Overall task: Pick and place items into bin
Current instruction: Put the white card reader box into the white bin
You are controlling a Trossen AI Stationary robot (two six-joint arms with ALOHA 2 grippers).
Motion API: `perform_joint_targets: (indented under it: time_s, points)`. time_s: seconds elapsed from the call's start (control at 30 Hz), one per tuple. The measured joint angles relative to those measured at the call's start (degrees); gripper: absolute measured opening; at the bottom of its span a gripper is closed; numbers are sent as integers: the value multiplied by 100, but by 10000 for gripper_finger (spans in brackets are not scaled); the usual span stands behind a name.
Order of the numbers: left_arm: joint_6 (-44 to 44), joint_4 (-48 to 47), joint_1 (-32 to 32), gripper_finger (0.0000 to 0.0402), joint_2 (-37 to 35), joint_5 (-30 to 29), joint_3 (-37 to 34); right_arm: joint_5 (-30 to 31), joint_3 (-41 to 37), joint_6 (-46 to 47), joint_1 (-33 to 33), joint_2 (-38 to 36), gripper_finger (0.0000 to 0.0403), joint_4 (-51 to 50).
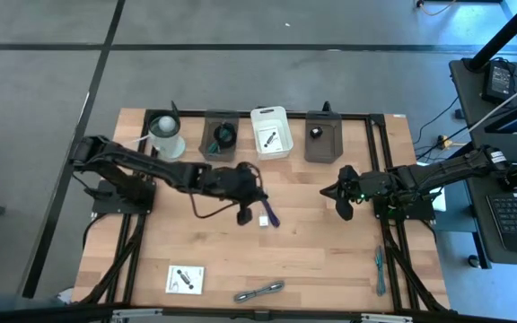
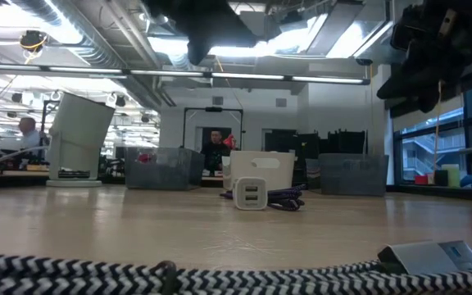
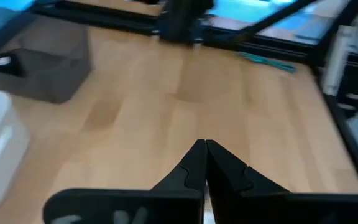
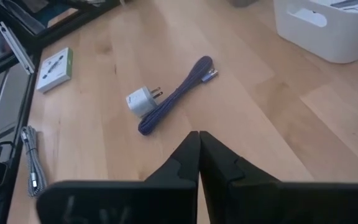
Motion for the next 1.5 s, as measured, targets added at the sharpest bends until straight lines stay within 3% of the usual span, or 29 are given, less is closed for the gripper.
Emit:
perform_joint_targets:
  time_s: [0.17,0.67,0.87,1.03,1.2,1.5]
  points:
    - [148,759,-206,2,-560,203,-770,2,0,-16,1,0,12,111]
    - [599,633,-282,2,-2210,494,-1990,3,0,173,2,0,12,189]
    - [691,-619,-282,3,-2716,647,-2033,4,0,204,2,0,12,190]
    - [-417,-1887,-309,3,-2856,739,-1933,8,0,302,1,0,12,188]
    - [-1308,-3355,-651,3,-2602,408,-1415,10,0,242,1,0,12,168]
    - [-2640,-4727,-1522,3,-1650,312,-444,14,0,-67,2,0,12,23]
